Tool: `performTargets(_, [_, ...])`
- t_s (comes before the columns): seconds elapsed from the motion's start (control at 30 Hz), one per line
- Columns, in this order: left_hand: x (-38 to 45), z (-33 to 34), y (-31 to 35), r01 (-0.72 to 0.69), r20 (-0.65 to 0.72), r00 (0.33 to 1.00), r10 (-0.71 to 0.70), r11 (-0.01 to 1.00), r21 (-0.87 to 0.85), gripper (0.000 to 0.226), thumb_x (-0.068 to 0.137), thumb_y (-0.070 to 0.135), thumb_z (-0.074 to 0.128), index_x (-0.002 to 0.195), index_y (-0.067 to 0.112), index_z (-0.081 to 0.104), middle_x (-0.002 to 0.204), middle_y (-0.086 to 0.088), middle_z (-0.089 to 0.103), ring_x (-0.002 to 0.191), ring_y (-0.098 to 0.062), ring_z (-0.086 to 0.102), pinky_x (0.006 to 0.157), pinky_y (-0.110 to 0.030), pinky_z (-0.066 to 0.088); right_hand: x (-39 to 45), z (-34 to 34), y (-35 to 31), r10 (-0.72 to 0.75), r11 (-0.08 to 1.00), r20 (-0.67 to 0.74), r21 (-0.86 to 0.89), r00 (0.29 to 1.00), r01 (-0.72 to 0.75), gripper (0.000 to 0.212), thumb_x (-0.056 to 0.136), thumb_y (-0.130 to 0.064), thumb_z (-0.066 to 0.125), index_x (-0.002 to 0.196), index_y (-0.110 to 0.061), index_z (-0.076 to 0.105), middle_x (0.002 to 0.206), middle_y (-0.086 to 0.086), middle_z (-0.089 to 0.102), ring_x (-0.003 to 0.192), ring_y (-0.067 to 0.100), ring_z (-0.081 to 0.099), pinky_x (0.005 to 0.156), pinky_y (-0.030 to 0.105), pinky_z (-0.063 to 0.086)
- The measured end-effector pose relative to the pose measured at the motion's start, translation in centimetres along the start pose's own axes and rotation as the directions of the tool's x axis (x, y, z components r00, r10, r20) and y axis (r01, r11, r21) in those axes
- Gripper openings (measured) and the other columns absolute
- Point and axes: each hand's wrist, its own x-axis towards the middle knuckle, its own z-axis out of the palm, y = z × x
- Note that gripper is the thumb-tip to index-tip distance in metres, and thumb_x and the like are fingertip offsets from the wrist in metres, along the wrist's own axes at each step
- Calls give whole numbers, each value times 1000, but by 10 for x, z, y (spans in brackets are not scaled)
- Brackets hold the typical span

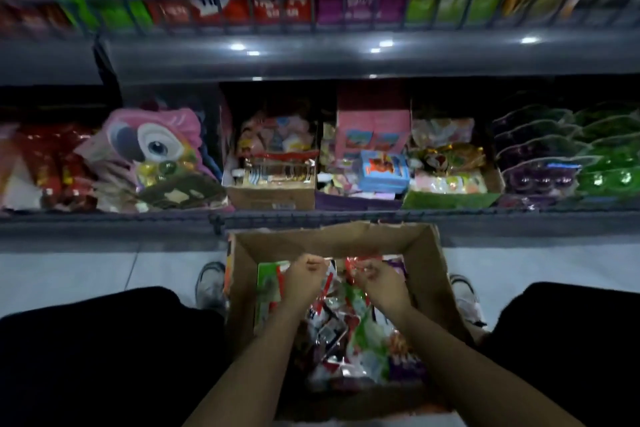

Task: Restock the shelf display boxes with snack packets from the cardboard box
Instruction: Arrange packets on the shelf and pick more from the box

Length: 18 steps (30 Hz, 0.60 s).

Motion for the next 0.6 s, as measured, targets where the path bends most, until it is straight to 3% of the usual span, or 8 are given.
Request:
performTargets(0.07, [4, 5, -31, 37, 74, 996, -43, 996, 76, 12, 86, 12, 62, 75, 8, 66, 80, -14, 66, 80, -18, 57, 65, -20, 39, 0, 10, 18, 92, 995, 80, -33, 993, -89, 12, 82, -12, 70, 82, -20, 62, 71, -11, 58, 75, 14, 56, 76, 26, 44])
performTargets(0.13, [7, 10, -59, 108, 91, 989, -120, 987, 122, 13, 88, 10, 62, 88, 0, 70, 89, -15, 69, 88, -23, 62, 63, -18, 35, 3, 19, 34, 172, 985, 117, -34, 978, -169, 12, 83, -9, 69, 95, -9, 67, 73, -10, 58, 78, 15, 56, 80, 24, 44])
performTargets(0.23, [7, 16, -90, 169, 93, 977, -191, 965, 202, 19, 89, 13, 61, 100, 0, 70, 102, -15, 69, 97, -26, 63, 66, -19, 35, 1, 29, 54, 295, 954, 164, -109, 941, -280, 30, 86, -16, 67, 114, -4, 65, 109, 6, 66, 101, 17, 58, 81, 17, 38])
performTargets(0.33, [8, 28, -109, 271, 17, 961, -276, 953, 138, 19, 85, -5, 60, 102, -12, 65, 106, -26, 65, 99, -30, 60, 81, -24, 44, 3, 37, 71, 376, 923, 244, -184, 894, -338, 35, 89, -23, 62, 123, -14, 61, 128, 4, 59, 109, 19, 58, 87, 21, 45])
performTargets(0.4, [8, 35, -117, 349, -30, 937, -348, 935, 61, 27, 81, -15, 59, 108, -16, 58, 113, -30, 60, 107, -37, 57, 84, -24, 41, 4, 44, 76, 396, 917, 267, -170, 879, -361, 37, 90, -24, 61, 127, -17, 58, 130, 5, 57, 104, 18, 59, 78, 23, 51])
performTargets(0.47, [11, 40, -125, 359, -61, 932, -357, 933, 21, 38, 81, -15, 59, 117, -12, 53, 125, -25, 51, 118, -36, 50, 94, -28, 41, 4, 51, 76, 412, 911, 288, -139, 864, -388, 42, 91, -24, 60, 132, -18, 53, 133, 4, 54, 99, 15, 57, 66, 21, 51])
performTargets(0.53, [13, 39, -126, 314, -120, 945, -305, 947, 67, 44, 81, -10, 61, 124, -5, 52, 135, -18, 42, 124, -32, 44, 104, -34, 37, 5, 58, 75, 409, 913, 302, -121, 861, -390, 43, 91, -25, 59, 134, -18, 51, 135, 3, 52, 99, 10, 52, 69, 18, 47])
performTargets(0.6, [13, 34, -123, 277, -154, 956, -251, 945, 176, 45, 81, -4, 64, 125, -1, 55, 134, -18, 45, 122, -32, 46, 102, -32, 36, 6, 64, 74, 401, 915, 306, -93, 864, -391, 42, 93, -24, 57, 134, -17, 50, 135, 4, 53, 98, 8, 50, 67, 13, 42])
